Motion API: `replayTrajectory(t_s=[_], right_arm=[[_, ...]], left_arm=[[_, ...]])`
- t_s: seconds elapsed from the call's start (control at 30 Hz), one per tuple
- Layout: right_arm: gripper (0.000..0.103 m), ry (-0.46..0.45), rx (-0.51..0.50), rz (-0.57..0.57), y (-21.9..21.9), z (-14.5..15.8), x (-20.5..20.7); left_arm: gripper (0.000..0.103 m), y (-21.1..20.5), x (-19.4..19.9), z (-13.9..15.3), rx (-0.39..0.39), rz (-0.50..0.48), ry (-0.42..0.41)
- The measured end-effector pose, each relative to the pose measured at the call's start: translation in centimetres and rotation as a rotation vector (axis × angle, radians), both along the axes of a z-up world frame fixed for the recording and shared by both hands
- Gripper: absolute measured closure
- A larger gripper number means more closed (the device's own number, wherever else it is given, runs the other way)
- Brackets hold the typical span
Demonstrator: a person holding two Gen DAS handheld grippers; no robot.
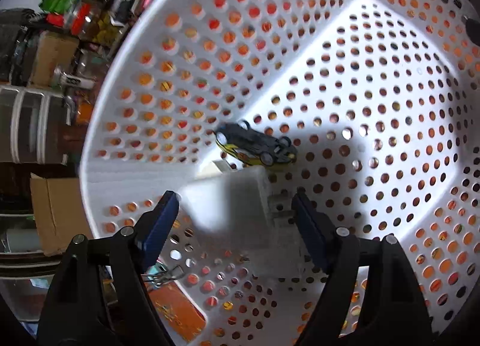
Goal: Organize rigid objects
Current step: 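Lower the white charger into the basket and release it, then move the left tool to the light-blue charger and close on it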
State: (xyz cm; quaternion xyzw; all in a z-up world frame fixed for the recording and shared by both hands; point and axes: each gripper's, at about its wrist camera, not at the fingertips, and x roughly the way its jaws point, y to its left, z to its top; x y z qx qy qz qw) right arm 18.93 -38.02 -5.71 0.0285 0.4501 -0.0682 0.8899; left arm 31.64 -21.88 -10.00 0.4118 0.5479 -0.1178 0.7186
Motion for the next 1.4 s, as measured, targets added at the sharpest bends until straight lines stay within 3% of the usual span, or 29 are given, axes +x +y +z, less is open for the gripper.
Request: replayTrajectory(t_s=[0.1,0.2,0.27,0.3,0.4,0.5,0.63,0.7,0.93,1.17,1.4], right_arm=[[0.092,0.003,-0.002,0.000,0.0,0.0,0.0],[0.092,0.007,-0.003,-0.001,0.0,0.1,0.0],[0.092,0.009,-0.004,-0.002,0.0,0.1,0.1],[0.092,0.010,-0.005,-0.003,0.0,0.1,0.1],[0.092,0.009,-0.007,-0.002,0.0,0.1,0.1],[0.092,0.003,-0.008,-0.004,0.0,0.1,-0.1],[0.092,0.011,-0.016,-0.010,0.0,0.1,0.1],[0.092,0.014,-0.018,-0.013,0.0,0.1,0.1],[0.092,0.023,-0.022,-0.028,0.0,0.1,0.2],[0.092,0.028,-0.034,-0.025,0.1,0.1,0.2],[0.092,0.028,-0.041,-0.024,0.1,0.1,0.3]], left_arm=[[0.020,0.8,-0.8,1.9,-0.063,0.002,-0.065],[0.020,4.3,-2.2,6.9,-0.244,0.046,-0.170],[0.012,8.6,-4.0,10.8,-0.388,0.090,-0.240],[0.001,11.4,-5.0,12.5,-0.451,0.122,-0.288],[0.000,19.3,-7.0,14.6,-0.539,0.246,-0.399],[0.000,26.8,-6.9,12.5,-0.638,0.434,-0.430],[0.000,31.5,-5.1,5.5,-0.649,0.570,-0.298],[0.000,31.5,-4.1,2.9,-0.632,0.574,-0.263],[0.000,29.7,-1.9,-1.0,-0.651,0.581,-0.206],[0.001,29.4,-0.8,-2.4,-0.649,0.587,-0.222],[0.018,29.4,-0.5,-3.8,-0.655,0.591,-0.213]])
